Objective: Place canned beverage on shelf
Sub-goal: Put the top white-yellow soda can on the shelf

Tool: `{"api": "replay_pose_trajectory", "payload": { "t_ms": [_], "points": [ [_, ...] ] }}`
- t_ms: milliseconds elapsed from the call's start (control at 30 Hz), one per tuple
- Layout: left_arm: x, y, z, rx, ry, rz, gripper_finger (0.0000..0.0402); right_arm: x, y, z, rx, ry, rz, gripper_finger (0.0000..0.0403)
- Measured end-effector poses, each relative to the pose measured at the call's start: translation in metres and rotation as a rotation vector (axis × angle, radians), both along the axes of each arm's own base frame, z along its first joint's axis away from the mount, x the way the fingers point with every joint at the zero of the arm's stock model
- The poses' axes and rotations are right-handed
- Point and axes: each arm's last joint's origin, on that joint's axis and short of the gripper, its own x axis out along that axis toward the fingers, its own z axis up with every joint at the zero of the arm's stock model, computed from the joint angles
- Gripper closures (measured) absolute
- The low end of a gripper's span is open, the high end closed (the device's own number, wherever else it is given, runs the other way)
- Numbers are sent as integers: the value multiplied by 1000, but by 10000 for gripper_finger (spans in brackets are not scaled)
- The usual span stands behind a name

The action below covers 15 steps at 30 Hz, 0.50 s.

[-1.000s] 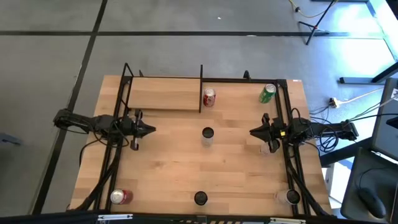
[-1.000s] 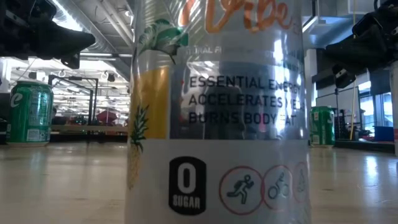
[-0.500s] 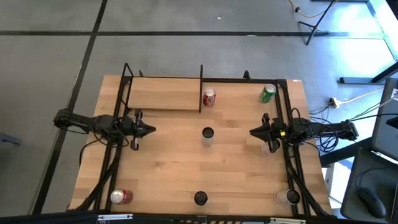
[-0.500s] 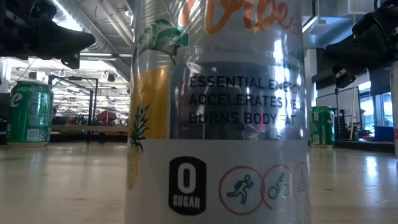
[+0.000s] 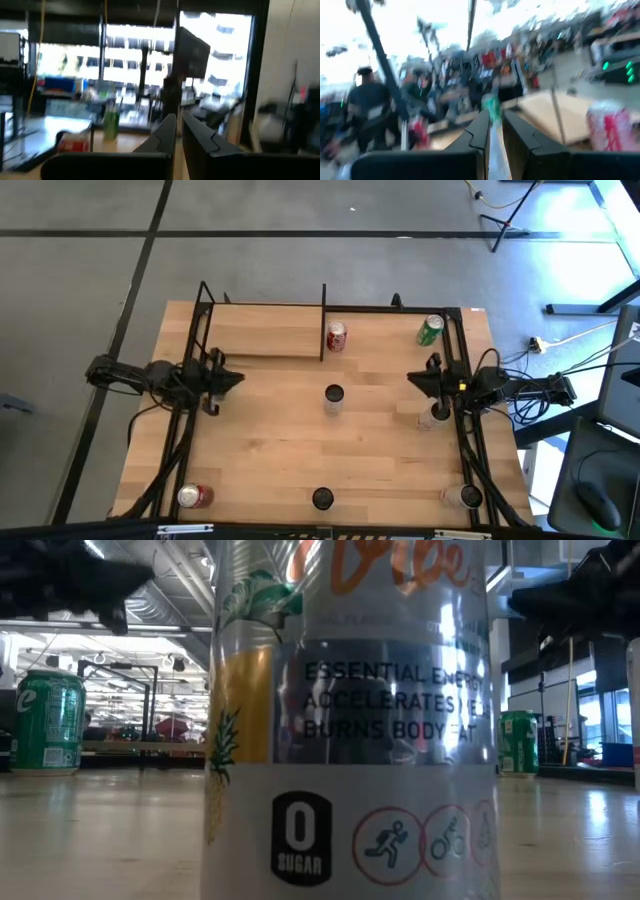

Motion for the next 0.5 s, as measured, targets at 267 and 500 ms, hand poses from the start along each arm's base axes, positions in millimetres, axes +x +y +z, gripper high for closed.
{"api": "replay_pose_trajectory", "payload": {
  "t_ms": [267,500],
  "points": [
    [-20,11,31,-253,-386,176,384,-5,-5,13,176,-161,-124,361],
    [-18,12,39,-282,-365,214,384,-6,-6,14,320,-202,-107,361]
  ]
}}
